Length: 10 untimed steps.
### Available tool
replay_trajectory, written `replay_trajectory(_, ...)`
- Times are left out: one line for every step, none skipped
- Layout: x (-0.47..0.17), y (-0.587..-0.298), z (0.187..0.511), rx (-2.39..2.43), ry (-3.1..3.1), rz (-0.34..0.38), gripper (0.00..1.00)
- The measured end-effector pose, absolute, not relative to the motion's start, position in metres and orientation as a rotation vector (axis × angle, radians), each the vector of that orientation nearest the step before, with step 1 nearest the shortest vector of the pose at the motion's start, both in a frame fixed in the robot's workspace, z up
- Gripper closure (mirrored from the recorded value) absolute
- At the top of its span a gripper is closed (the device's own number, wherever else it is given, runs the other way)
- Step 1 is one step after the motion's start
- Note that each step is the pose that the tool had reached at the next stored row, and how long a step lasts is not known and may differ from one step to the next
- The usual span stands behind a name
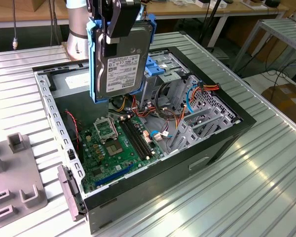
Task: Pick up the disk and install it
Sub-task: 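Insert the disk into the insertion slot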
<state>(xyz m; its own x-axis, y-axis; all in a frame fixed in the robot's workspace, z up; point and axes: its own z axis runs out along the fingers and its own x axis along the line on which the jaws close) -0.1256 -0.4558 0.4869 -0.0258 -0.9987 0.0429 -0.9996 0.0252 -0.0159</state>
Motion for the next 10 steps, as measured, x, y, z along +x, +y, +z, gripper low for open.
replay_trajectory(-0.1255, -0.4567, 0.4869, 2.179, -2.235, 0.065, 0.63)
replay_trajectory(-0.1254, -0.4578, 0.487, 2.179, -2.235, 0.065, 0.63)
replay_trajectory(-0.1253, -0.4591, 0.4869, 2.179, -2.235, 0.065, 0.63)
replay_trajectory(-0.1252, -0.4601, 0.487, 2.179, -2.235, 0.065, 0.63)
replay_trajectory(-0.1251, -0.4612, 0.487, 2.179, -2.235, 0.065, 0.63)
replay_trajectory(-0.125, -0.4622, 0.487, 2.179, -2.235, 0.065, 0.63)
replay_trajectory(-0.1249, -0.4633, 0.487, 2.179, -2.235, 0.065, 0.63)
replay_trajectory(-0.1248, -0.4643, 0.487, 2.179, -2.235, 0.065, 0.63)
replay_trajectory(-0.1247, -0.4653, 0.487, 2.179, -2.235, 0.065, 0.63)
replay_trajectory(-0.1247, -0.4664, 0.487, 2.179, -2.235, 0.065, 0.63)
